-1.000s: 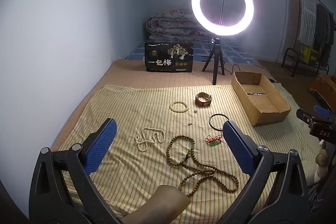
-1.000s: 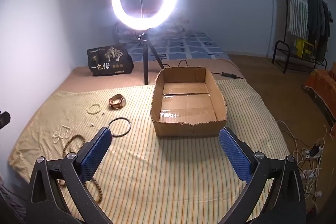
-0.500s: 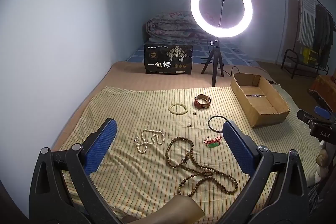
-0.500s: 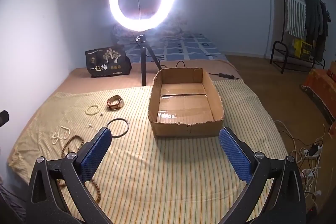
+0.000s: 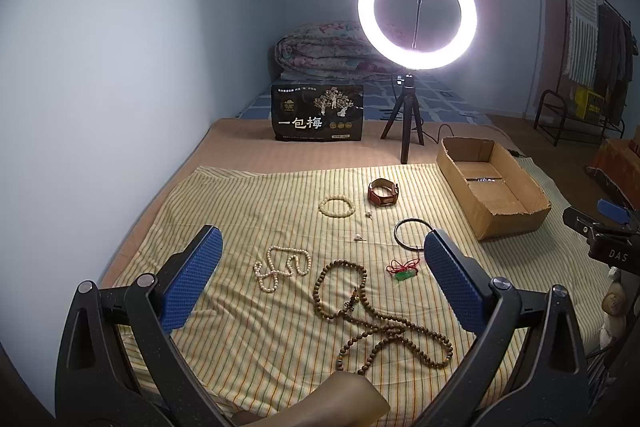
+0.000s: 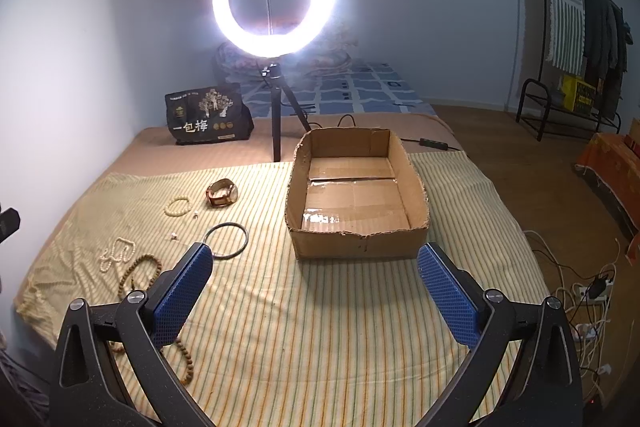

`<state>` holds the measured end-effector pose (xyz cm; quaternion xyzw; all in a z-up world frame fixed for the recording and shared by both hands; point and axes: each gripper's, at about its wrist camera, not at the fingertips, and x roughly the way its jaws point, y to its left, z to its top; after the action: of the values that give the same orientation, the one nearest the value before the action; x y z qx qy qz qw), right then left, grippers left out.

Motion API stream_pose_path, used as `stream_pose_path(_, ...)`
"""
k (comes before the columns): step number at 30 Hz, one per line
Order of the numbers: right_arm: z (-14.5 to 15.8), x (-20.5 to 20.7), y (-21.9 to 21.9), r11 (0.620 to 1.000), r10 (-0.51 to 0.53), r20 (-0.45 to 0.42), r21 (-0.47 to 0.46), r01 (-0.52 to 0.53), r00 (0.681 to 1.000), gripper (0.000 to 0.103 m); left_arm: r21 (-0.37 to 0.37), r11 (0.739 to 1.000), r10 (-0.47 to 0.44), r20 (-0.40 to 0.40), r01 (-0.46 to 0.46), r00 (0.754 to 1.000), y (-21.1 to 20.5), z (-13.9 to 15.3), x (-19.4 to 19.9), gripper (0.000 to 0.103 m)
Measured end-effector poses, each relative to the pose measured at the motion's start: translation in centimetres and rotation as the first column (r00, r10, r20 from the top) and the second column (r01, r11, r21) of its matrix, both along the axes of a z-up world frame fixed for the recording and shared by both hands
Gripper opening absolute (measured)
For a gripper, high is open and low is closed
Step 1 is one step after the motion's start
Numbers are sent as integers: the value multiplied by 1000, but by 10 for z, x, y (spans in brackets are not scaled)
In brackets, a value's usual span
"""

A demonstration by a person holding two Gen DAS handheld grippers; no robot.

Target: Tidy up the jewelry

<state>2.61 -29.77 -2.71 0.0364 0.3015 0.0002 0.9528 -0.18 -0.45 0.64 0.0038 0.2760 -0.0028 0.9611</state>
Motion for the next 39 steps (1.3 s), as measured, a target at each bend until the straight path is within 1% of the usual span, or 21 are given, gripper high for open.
stream_pose_path(39,-2,1,0,1000,1,-2,3,-1,1000,102,4,1000,-2,0,2,1000,-2,-2,-1,102)
